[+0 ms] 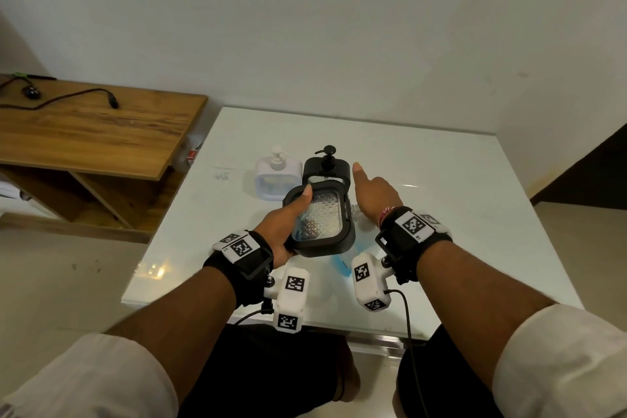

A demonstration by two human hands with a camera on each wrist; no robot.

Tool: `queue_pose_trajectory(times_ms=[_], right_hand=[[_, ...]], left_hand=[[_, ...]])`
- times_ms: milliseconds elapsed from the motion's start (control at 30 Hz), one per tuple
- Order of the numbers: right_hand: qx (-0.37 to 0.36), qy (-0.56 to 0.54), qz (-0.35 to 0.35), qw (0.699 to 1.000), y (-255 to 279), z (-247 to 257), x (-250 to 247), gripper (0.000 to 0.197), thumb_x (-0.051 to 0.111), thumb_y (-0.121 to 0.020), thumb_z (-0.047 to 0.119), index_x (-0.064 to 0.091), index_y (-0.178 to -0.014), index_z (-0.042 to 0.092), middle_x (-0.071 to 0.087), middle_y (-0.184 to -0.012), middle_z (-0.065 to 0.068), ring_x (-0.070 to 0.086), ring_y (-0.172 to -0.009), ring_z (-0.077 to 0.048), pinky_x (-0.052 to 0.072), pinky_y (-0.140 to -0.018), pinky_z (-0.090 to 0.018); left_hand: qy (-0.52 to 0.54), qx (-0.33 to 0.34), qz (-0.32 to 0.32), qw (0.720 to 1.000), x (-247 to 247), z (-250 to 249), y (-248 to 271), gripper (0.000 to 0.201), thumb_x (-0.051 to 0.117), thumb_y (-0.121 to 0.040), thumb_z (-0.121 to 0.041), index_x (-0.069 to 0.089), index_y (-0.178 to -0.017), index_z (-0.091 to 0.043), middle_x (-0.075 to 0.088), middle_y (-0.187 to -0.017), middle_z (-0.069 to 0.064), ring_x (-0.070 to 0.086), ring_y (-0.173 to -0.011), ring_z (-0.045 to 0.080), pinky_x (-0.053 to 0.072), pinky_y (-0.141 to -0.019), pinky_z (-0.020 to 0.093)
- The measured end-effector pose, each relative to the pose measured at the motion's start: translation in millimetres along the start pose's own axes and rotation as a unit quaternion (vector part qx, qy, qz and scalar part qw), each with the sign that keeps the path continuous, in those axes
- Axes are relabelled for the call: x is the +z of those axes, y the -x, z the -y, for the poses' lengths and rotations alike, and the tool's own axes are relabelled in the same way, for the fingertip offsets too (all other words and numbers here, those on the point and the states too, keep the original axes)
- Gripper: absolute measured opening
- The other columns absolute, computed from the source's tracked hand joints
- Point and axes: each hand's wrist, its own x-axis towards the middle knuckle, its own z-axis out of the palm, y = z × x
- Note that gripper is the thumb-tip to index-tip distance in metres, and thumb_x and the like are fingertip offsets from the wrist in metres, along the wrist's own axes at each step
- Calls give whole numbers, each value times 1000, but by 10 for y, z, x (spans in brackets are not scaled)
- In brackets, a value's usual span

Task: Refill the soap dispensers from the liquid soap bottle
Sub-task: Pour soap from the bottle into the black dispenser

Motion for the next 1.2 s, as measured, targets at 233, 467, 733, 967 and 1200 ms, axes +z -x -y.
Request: queue_pose_trajectory(times_ms=[233, 467, 733, 967, 1200], right_hand=[[-2, -37, 17, 999, 4, 41, -124, 81, 16, -97, 64, 49, -136, 2, 49, -142, -19, 48, -127, -31, 31, -106, -38], [-15, 13, 9, 1000, -2, -21, -2, 72, 18, -93, 70, 60, -98, 12, 65, -116, -16, 59, -104, -31, 41, -94, -40], [-22, -11, 5, 1000, 41, 5, -83, 82, 15, -93, 70, 59, -119, 6, 59, -123, -16, 56, -110, -31, 37, -102, -41], [-9, 43, -4, 999, 40, -34, 3, 90, 16, -87, 77, 62, -117, 5, 64, -117, -15, 59, -104, -32, 43, -96, -42], [-32, 38, 3, 999, 34, 28, -58, 85, 11, -90, 74, 58, -112, 7, 60, -125, -16, 57, -112, -32, 38, -104, -44]], left_hand=[[4, 3, -2, 1000, 1, 6, 15, 46, 62, -97, -48, 67, -128, -14, 75, -119, 11, 73, -106, 26, 60, -81, 38], [-3, 0, 6, 1000, -8, 6, 1, 45, 61, -98, -48, 68, -126, -14, 76, -118, 11, 74, -103, 26, 59, -85, 39], [-7, 9, -5, 1000, -2, 20, 18, 46, 63, -96, -48, 68, -125, -13, 76, -117, 11, 75, -101, 26, 60, -81, 38], [-18, 7, -1, 1000, -35, 24, -15, 48, 63, -96, -49, 67, -128, -13, 76, -118, 10, 74, -105, 26, 60, -82, 38], [-24, 15, -4, 1000, -32, 11, -5, 53, 66, -92, -50, 67, -129, -12, 75, -119, 12, 72, -111, 30, 58, -89, 41]])
